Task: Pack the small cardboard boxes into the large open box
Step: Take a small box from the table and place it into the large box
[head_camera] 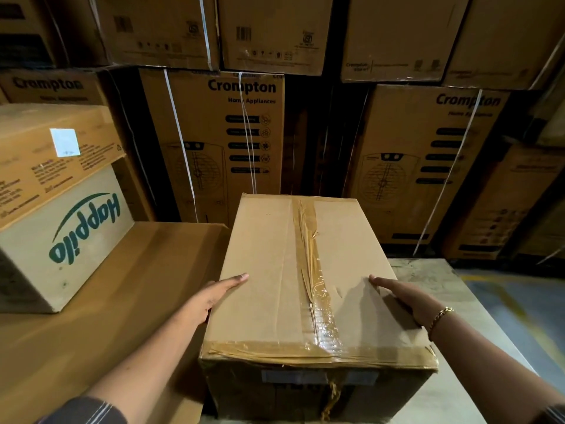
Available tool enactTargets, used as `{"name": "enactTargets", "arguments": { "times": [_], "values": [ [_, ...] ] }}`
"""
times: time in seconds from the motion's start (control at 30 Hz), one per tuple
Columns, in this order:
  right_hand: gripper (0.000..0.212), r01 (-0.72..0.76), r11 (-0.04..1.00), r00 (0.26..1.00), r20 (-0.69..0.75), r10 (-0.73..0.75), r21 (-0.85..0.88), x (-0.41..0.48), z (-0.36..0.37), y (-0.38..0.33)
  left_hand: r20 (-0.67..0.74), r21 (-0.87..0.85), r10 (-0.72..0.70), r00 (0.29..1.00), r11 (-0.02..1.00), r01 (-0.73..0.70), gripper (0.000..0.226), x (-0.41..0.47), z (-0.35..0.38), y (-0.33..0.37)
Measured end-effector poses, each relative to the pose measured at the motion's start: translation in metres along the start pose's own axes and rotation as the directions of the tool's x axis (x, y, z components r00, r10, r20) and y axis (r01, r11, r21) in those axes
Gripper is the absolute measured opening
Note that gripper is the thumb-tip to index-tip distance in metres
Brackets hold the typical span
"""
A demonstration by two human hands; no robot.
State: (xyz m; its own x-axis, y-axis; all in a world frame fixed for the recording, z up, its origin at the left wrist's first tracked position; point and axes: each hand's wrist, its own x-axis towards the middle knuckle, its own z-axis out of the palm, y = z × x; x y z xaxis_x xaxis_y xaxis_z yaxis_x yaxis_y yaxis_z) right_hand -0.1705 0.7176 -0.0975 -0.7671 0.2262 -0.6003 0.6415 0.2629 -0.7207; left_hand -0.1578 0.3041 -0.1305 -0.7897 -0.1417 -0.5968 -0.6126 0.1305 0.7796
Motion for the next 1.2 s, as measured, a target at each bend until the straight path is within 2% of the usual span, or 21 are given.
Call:
{"name": "enactTargets", "arguments": {
  "times": [0.07, 0.17, 0.27, 0.33, 0.4, 0.5, 0.57, 0.67, 0.77, 0.87, 0.9, 0.97, 1.07, 1.1, 1.17, 1.2],
  "values": [
    [0.076, 0.008, 1.0, 0.999, -0.039, -0.009, -0.015, 0.015, 0.002, -0.008, -0.007, -0.026, 0.001, 1.0, 1.0, -0.001, 0.119, 0.012, 0.0, 0.008],
    [0.081, 0.013, 1.0, 0.997, -0.075, -0.012, 0.013, 0.033, 0.005, -0.009, 0.003, -0.059, 0.027, 1.0, 0.998, -0.027, 0.113, 0.015, 0.005, 0.018],
    [0.097, -0.037, 0.999, 0.998, -0.045, 0.037, 0.011, 0.038, 0.004, -0.007, 0.028, -0.075, 0.029, 0.999, 0.997, -0.027, 0.117, 0.027, 0.003, 0.016],
    [0.097, -0.043, 0.999, 0.999, 0.001, 0.043, 0.029, 0.037, 0.004, -0.007, 0.048, -0.119, 0.04, 0.998, 0.992, -0.034, 0.122, 0.042, 0.0, 0.012],
    [0.105, -0.036, 0.999, 0.999, -0.011, 0.036, 0.019, 0.035, 0.005, -0.008, 0.067, -0.117, 0.054, 0.996, 0.992, -0.046, 0.125, 0.02, 0.002, 0.024],
    [0.124, -0.005, 1.0, 0.998, -0.065, 0.006, 0.021, 0.033, 0.005, -0.007, 0.005, -0.073, 0.109, 0.994, 0.991, -0.108, 0.105, 0.004, 0.007, 0.031],
    [0.119, 0.021, 1.0, 0.995, -0.094, -0.021, 0.004, 0.023, 0.005, -0.013, -0.022, -0.036, 0.126, 0.992, 0.991, -0.126, 0.101, 0.003, 0.009, 0.033],
    [0.097, 0.073, 0.997, 0.987, -0.142, -0.072, 0.0, 0.007, 0.0, -0.025, -0.053, -0.044, 0.166, 0.985, 0.985, -0.169, 0.092, 0.0, 0.006, 0.044],
    [0.089, 0.158, 0.987, 0.968, -0.2, -0.154, 0.002, 0.001, -0.013, -0.03, -0.076, -0.065, 0.263, 0.962, 0.961, -0.268, 0.098, -0.011, 0.005, 0.054],
    [0.065, 0.352, 0.936, 0.905, -0.264, -0.334, 0.021, -0.011, -0.02, -0.027, -0.105, -0.052, 0.358, 0.928, 0.93, -0.365, 0.093, -0.023, 0.007, 0.051],
    [0.059, 0.4, 0.916, 0.882, -0.284, -0.377, 0.026, -0.013, -0.021, -0.023, -0.096, -0.059, 0.38, 0.92, 0.92, -0.387, 0.097, -0.029, 0.008, 0.049],
    [0.058, 0.478, 0.875, 0.85, -0.286, -0.442, 0.069, -0.019, -0.022, -0.012, -0.053, -0.02, 0.402, 0.914, 0.915, -0.404, 0.104, -0.038, 0.007, 0.043],
    [0.055, 0.528, 0.84, 0.838, -0.237, -0.491, 0.124, -0.026, -0.023, 0.017, -0.019, 0.075, 0.402, 0.915, 0.914, -0.4, 0.066, -0.052, 0.009, 0.016],
    [0.051, 0.513, 0.851, 0.849, -0.213, -0.484, 0.112, -0.029, -0.021, 0.029, -0.018, 0.113, 0.412, 0.911, 0.906, -0.407, 0.069, -0.052, 0.01, 0.0],
    [0.047, 0.471, 0.876, 0.877, -0.163, -0.452, 0.104, -0.031, -0.016, 0.056, -0.063, 0.21, 0.387, 0.92, 0.906, -0.367, 0.1, -0.046, 0.016, -0.031],
    [0.053, 0.452, 0.885, 0.889, -0.141, -0.435, 0.117, -0.028, -0.016, 0.07, -0.083, 0.204, 0.371, 0.925, 0.915, -0.349, 0.094, -0.045, 0.02, -0.043]
  ]
}}
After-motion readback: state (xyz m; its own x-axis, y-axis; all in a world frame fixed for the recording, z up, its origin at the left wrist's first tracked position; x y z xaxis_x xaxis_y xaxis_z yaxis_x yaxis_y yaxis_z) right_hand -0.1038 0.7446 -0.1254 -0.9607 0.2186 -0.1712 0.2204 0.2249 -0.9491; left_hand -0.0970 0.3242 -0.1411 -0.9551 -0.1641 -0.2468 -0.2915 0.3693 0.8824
